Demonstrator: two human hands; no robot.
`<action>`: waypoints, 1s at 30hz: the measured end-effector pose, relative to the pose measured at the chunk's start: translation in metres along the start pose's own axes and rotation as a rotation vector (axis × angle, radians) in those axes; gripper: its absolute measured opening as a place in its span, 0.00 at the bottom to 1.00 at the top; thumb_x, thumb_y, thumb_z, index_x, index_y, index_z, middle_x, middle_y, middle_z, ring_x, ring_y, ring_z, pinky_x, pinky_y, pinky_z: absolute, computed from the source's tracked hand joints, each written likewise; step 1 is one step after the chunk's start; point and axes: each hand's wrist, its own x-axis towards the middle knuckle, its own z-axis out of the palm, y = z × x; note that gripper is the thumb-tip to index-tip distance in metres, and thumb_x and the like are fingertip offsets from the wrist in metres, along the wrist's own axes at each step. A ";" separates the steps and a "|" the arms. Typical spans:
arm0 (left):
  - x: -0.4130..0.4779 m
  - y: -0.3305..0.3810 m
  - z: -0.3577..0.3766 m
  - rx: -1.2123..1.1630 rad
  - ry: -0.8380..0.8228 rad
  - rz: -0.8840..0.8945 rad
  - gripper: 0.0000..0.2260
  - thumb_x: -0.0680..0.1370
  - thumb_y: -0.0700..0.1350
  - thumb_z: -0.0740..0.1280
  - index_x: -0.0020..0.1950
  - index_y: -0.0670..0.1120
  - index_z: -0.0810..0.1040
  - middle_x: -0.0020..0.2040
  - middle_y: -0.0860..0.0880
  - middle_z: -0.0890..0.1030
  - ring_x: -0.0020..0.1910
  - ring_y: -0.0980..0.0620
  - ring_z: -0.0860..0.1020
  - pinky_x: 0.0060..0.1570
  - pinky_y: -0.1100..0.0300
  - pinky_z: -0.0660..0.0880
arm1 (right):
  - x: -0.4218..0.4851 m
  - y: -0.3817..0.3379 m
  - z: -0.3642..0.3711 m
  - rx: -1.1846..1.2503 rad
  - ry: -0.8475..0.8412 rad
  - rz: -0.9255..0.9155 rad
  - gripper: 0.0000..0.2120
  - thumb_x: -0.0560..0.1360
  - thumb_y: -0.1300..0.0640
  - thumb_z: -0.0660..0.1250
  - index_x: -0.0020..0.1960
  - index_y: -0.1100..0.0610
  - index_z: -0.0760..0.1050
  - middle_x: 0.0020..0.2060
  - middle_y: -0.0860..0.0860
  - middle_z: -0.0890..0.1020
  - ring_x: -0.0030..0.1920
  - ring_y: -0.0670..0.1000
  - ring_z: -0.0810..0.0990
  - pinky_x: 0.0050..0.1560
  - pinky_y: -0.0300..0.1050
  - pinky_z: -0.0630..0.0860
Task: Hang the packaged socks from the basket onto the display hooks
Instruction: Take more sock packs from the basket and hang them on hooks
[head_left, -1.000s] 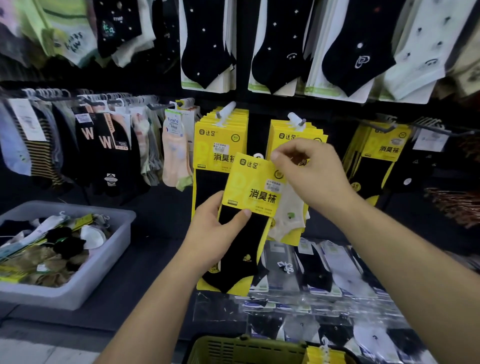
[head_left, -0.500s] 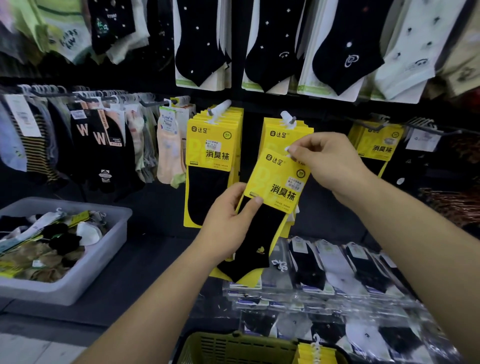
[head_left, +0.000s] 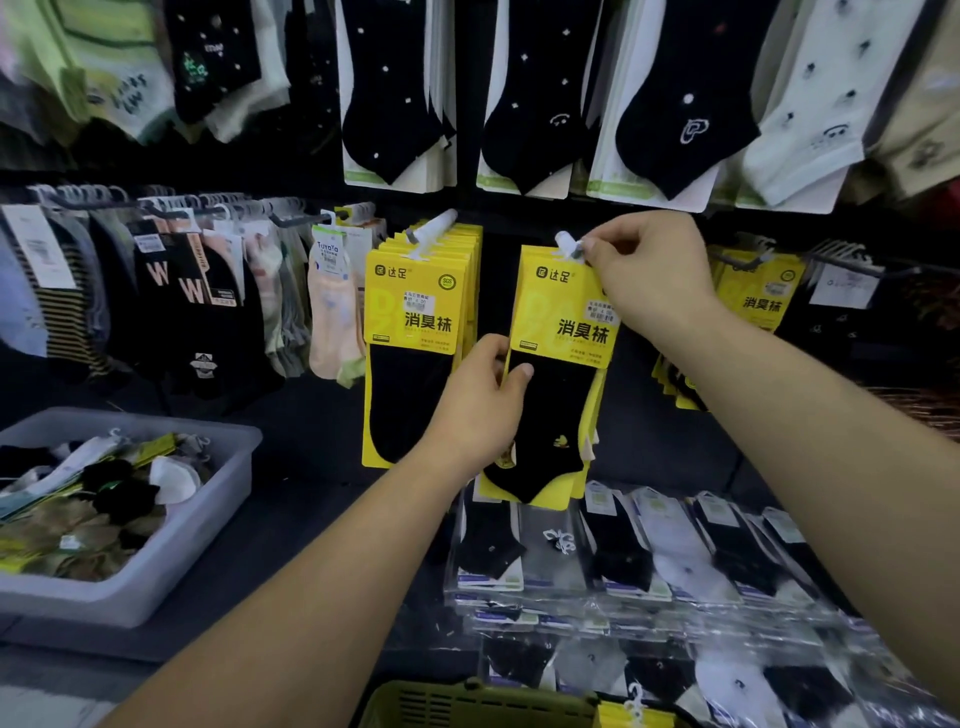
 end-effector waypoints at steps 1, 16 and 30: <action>0.000 -0.001 0.000 0.012 -0.003 -0.006 0.05 0.87 0.45 0.64 0.63 0.50 0.75 0.45 0.54 0.79 0.38 0.64 0.78 0.38 0.69 0.74 | -0.001 0.000 0.000 -0.027 -0.012 -0.016 0.08 0.79 0.56 0.67 0.46 0.49 0.84 0.37 0.38 0.80 0.37 0.31 0.77 0.34 0.23 0.69; 0.020 0.020 0.021 -0.197 0.000 -0.162 0.37 0.84 0.61 0.65 0.86 0.48 0.53 0.78 0.49 0.73 0.77 0.47 0.71 0.76 0.48 0.68 | -0.073 0.076 0.036 0.294 -0.184 0.229 0.34 0.80 0.41 0.64 0.80 0.47 0.54 0.68 0.39 0.75 0.68 0.41 0.72 0.66 0.43 0.69; 0.049 0.010 0.029 -0.285 0.048 -0.052 0.36 0.80 0.64 0.66 0.84 0.49 0.61 0.70 0.55 0.80 0.70 0.54 0.78 0.73 0.50 0.72 | -0.059 0.090 0.045 0.529 -0.131 0.220 0.34 0.77 0.39 0.64 0.79 0.48 0.59 0.67 0.41 0.76 0.65 0.39 0.75 0.63 0.38 0.72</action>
